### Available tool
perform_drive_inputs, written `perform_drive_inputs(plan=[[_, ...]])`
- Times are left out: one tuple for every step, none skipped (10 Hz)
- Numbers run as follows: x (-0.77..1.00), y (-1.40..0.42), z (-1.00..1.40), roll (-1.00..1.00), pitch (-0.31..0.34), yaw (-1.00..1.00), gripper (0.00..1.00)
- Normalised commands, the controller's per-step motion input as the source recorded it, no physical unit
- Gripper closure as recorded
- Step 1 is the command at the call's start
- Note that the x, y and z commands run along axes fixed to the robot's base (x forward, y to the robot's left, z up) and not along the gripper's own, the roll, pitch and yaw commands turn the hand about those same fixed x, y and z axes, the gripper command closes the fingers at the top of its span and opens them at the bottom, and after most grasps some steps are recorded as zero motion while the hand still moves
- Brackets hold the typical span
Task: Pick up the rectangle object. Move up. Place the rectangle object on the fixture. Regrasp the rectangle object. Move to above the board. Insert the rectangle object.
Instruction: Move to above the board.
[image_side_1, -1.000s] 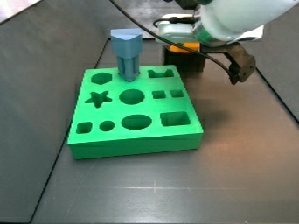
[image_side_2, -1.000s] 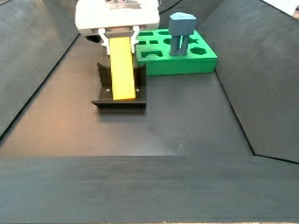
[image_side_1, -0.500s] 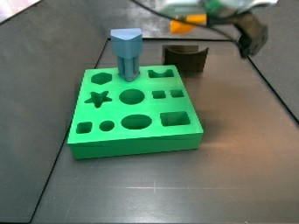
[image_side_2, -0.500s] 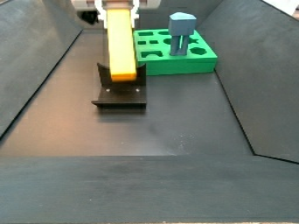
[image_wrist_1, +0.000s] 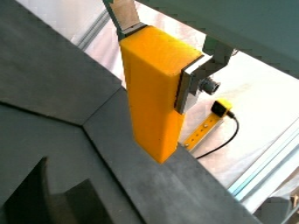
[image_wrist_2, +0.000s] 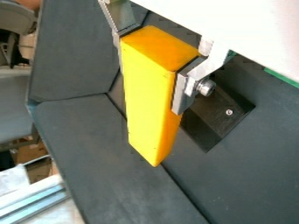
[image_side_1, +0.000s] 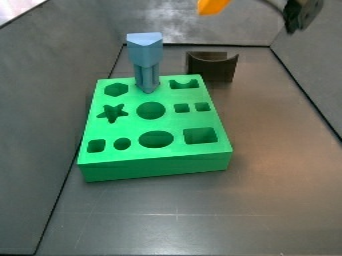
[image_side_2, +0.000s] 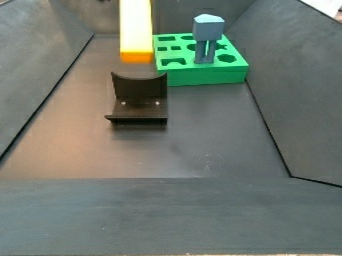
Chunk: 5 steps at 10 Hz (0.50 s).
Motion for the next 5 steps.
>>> perform_drive_inputs(plan=[[-0.10, 0.02, 1.00, -0.08, -0.019, -0.15, 1.00], [-0.11, 0.02, 1.00, -0.09, 0.010, -0.14, 1.00], [-0.10, 0.02, 0.86, -0.09, 0.030, -0.13, 1.00], [-0.08, 0.02, 0.63, -0.10, 0.054, -0.10, 1.00], [-0.07, 0.02, 0.45, -0.10, 0.067, -0.08, 1.00]])
